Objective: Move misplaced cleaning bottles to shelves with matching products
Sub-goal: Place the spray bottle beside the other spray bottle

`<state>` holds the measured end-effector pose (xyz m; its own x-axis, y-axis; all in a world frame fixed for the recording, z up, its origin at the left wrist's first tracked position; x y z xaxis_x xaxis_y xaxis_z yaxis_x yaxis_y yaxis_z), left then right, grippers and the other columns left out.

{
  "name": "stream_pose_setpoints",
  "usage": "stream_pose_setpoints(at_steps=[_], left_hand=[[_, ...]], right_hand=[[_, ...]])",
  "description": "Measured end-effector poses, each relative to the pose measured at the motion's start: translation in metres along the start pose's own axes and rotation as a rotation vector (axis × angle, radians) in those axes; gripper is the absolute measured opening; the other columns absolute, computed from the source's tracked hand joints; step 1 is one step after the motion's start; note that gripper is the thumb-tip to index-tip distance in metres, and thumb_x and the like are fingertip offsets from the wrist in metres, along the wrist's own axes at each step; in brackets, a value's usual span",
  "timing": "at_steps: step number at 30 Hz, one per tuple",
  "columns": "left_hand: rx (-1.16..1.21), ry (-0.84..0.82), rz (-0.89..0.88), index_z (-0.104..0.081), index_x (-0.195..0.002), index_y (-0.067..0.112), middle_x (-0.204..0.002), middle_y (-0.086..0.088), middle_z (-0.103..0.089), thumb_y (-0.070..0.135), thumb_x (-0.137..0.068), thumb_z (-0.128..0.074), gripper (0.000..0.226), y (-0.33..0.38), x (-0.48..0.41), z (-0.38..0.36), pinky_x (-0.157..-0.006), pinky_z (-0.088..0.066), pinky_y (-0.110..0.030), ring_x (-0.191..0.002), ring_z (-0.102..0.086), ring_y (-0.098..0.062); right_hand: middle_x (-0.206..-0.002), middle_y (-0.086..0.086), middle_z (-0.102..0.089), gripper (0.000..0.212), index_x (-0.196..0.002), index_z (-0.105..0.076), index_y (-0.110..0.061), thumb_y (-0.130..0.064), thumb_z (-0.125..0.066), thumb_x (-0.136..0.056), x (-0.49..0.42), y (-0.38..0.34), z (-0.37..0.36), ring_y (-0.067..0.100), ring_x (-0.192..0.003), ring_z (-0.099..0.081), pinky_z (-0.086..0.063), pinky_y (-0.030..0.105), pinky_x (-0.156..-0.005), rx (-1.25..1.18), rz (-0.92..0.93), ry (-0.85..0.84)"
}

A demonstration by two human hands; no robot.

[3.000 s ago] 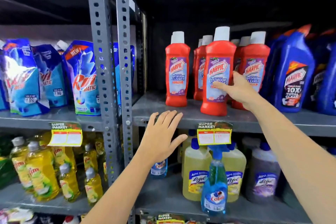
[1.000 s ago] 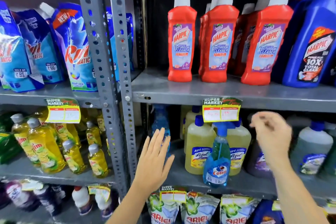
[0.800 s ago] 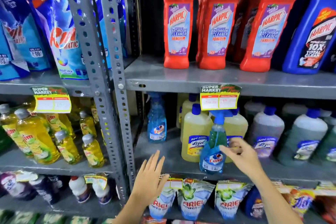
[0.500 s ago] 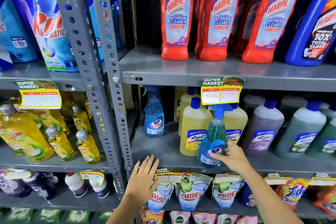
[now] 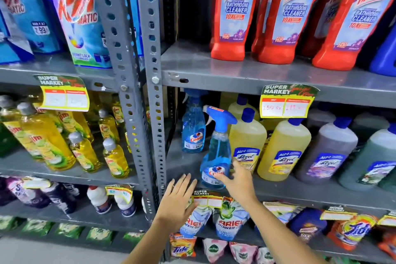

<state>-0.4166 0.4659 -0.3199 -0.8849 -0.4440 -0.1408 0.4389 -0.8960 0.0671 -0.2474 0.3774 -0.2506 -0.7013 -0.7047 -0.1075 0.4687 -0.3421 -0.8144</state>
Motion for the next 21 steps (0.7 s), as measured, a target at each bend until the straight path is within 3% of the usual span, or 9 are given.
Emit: stream_pose_setpoints(at_steps=[7, 16, 21], left_hand=[[-0.072, -0.011, -0.003, -0.023, -0.153, 0.016, -0.159, -0.009, -0.025, 0.055, -0.100, -0.026, 0.065, 0.000, 0.001, -0.003, -0.113, -0.004, -0.042, -0.147, -0.021, -0.026], [-0.070, -0.057, 0.005, -0.002, -0.155, 0.019, -0.163, -0.005, 0.001, 0.056, -0.101, -0.017, 0.067, -0.003, 0.004, -0.008, -0.117, 0.010, -0.049, -0.150, 0.004, -0.023], [-0.077, -0.067, 0.009, -0.001, -0.155, 0.020, -0.163, -0.005, 0.001, 0.057, -0.099, -0.012, 0.068, -0.004, 0.005, -0.010, -0.116, 0.011, -0.051, -0.149, 0.006, -0.023]], right_hand=[[-0.108, 0.008, -0.073, 0.058, -0.124, -0.057, -0.010, -0.040, -0.079, -0.079, -0.020, -0.030, -0.029, 0.028, -0.097, -0.069, -0.054, 0.034, -0.075, 0.190, 0.052, 0.105], [-0.126, 0.006, -0.068, 0.061, -0.129, -0.051, -0.016, -0.027, -0.082, -0.078, -0.051, -0.039, -0.059, 0.022, -0.112, -0.066, -0.057, 0.043, -0.088, 0.076, 0.065, -0.175], [-0.124, 0.001, -0.069, 0.068, -0.126, -0.053, -0.020, -0.029, -0.088, -0.069, -0.058, -0.048, -0.056, 0.017, -0.109, -0.066, -0.057, 0.036, -0.088, 0.100, 0.076, -0.241]])
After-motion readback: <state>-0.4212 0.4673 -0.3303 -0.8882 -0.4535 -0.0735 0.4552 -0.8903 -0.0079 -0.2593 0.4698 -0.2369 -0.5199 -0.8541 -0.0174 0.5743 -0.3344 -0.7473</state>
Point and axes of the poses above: each hand's wrist, its own x-axis away from the middle knuckle, its own z-axis out of the back of the hand, y = z × x, the point moved 9 cm from there along -x, towards the middle knuckle
